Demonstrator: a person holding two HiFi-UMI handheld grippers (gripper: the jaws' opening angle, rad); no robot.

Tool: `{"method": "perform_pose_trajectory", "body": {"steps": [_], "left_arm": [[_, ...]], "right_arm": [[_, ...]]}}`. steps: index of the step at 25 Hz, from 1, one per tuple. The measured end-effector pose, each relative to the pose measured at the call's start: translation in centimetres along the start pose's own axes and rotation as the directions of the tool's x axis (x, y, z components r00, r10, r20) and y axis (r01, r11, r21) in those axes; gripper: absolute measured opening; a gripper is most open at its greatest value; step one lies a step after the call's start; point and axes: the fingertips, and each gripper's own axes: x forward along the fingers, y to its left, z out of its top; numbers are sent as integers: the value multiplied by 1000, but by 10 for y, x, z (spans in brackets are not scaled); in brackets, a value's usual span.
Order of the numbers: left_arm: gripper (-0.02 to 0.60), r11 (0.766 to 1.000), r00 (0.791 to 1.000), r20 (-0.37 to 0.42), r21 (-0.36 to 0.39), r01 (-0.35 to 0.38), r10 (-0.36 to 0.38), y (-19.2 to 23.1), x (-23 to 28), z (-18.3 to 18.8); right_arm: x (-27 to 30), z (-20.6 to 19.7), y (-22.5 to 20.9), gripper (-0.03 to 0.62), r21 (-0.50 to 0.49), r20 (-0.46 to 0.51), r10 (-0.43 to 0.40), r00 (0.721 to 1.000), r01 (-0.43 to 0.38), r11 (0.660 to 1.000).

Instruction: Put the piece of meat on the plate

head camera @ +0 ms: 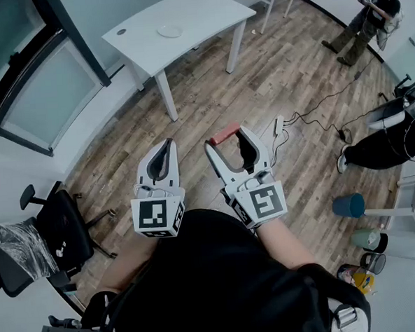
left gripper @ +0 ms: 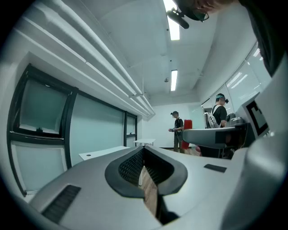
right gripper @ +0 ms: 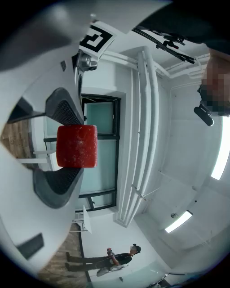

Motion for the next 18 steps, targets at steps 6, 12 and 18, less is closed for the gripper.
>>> {"method": "perform_pose_trajectory", "body": {"steps": [6, 12, 18], "left_arm": [[3, 1000, 1000, 4, -5, 7, -7, -11, 10, -1], [3, 1000, 1000, -4, -18, -2, 2, -27, 21, -4], [3, 999, 999, -13, -12, -43, 43, -35, 24, -10]], "right_arm": [[-2, 1, -12, 293, 10, 6, -10, 1000, 10, 1000], [-9, 4, -32, 293, 57, 24, 11, 1000, -13, 998], [-12, 1, -48, 293, 48, 19, 36, 999, -37, 998]]}}
